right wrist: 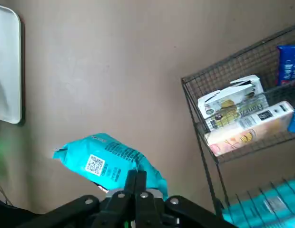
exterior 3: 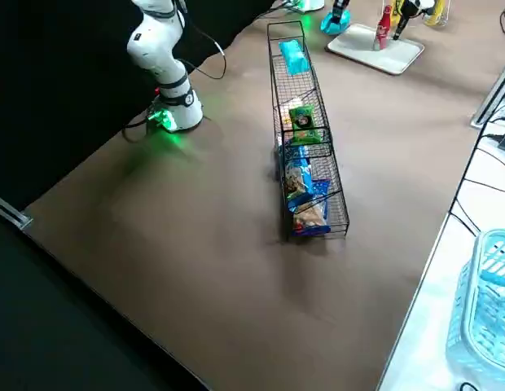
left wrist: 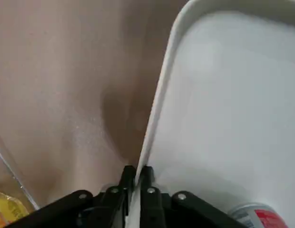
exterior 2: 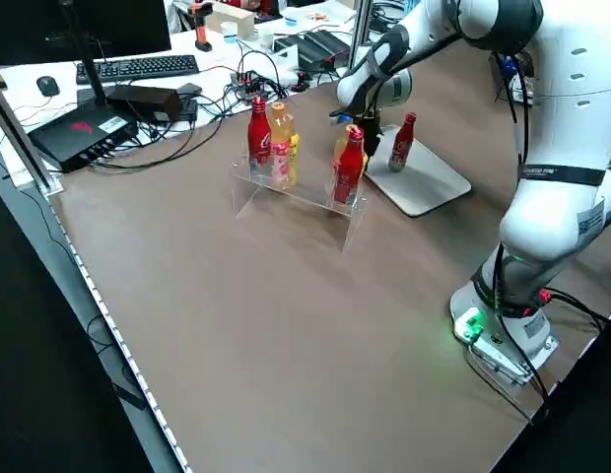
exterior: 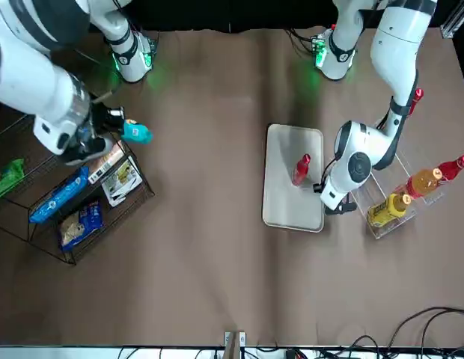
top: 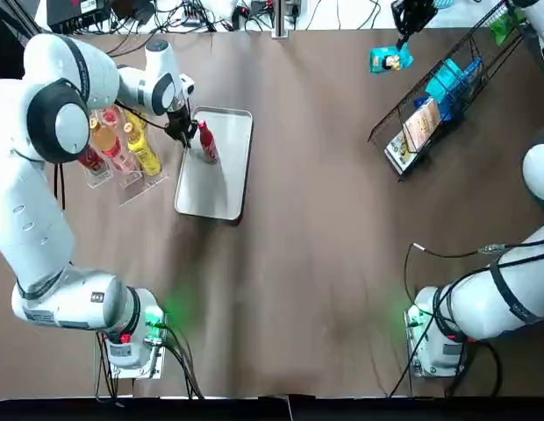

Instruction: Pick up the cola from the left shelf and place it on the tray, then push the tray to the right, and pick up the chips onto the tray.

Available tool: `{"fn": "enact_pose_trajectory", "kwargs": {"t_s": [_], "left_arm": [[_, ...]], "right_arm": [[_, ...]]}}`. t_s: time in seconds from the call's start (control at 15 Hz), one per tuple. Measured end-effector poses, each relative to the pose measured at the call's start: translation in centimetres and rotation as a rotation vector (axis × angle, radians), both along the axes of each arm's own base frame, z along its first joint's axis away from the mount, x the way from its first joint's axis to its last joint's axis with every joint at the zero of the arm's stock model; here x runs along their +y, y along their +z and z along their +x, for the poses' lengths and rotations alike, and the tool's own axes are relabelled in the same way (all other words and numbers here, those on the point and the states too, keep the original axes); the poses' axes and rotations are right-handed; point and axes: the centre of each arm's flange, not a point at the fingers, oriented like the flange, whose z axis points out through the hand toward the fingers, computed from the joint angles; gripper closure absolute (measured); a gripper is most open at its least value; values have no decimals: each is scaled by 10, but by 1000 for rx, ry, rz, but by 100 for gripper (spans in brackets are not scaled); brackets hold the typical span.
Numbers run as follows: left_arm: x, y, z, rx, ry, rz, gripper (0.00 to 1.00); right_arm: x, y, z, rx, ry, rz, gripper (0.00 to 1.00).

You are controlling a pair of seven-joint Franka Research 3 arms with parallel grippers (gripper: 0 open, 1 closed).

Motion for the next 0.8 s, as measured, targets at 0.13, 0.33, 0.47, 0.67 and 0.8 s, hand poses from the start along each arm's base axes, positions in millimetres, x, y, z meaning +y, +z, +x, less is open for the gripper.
{"fn": "enact_pose_trajectory", "kwargs": {"t_s": [0.13, 0.33, 0.47, 0.67, 0.8], "left_arm": [[0, 0, 0, 0, -12, -2, 90], [-2, 1, 0, 1, -30, -5, 93], [-6, 1, -1, 1, -35, -8, 93], [-15, 1, -1, -2, -48, -16, 93], [-27, 1, -1, -7, -64, -22, 93]], "right_arm": [[11, -15, 3, 21, 15, -7, 99], [27, -41, 10, 48, 33, -18, 99], [28, -45, 14, 36, 28, -16, 99], [26, -46, 15, 35, 24, -16, 99], [22, -45, 17, 29, 15, -16, 99]]}}
